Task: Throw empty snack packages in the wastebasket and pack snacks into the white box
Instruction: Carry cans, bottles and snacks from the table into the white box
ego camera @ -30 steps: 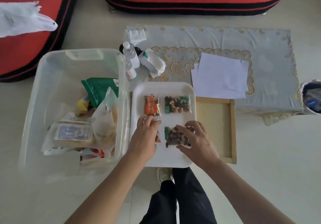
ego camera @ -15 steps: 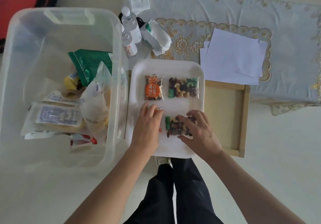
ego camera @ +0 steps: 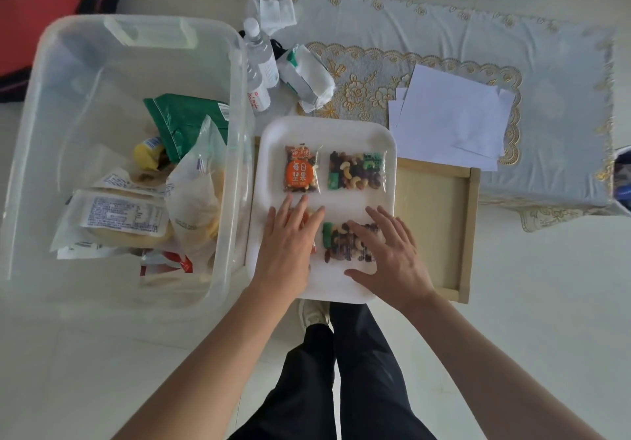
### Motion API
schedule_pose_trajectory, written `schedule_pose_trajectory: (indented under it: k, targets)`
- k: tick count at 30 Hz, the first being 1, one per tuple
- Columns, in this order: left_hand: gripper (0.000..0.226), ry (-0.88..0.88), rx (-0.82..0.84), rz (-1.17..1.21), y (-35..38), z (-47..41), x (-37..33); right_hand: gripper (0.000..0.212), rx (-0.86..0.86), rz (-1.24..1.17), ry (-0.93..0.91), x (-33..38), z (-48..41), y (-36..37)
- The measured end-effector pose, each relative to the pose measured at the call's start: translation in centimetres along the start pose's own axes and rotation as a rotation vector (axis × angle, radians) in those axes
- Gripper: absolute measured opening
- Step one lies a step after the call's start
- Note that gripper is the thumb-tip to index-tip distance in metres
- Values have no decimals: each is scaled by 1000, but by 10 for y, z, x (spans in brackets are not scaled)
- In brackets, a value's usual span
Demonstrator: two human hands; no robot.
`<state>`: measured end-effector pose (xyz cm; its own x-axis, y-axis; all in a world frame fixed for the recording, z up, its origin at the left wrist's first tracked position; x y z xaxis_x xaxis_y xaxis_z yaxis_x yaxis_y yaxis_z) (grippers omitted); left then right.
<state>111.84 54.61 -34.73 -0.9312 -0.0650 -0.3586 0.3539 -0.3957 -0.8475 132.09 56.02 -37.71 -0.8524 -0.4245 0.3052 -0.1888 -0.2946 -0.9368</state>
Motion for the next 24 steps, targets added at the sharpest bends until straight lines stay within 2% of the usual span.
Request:
schedule_pose_trajectory:
  k: [6, 11, 16, 24]
  targets:
    - [107, 13, -65, 51, -37, 17, -16, 88, 37, 91, 92, 10, 4, -50]
    - [109, 35, -77, -15, -82, 34, -39, 88, 90, 156, 196, 25, 10, -111]
    - [102, 107, -157, -106, -132, 54, -54, 81, -49, 200, 275, 39, 25, -183]
    - [101, 211, -292, -115, -190, 72, -104, 82, -310, 219, 433, 51, 85, -280]
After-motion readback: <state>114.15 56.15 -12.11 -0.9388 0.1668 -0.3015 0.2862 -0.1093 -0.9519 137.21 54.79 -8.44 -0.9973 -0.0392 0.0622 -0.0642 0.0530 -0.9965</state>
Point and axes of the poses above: each hand's wrist, its own z-axis away from the middle knuckle, its own y-axis out of the palm, x = y × z, the point moved 2 cm from there along -z, towards the middle knuckle, and after that the axes turned 7 degrees about z, right-handed, at the moved point
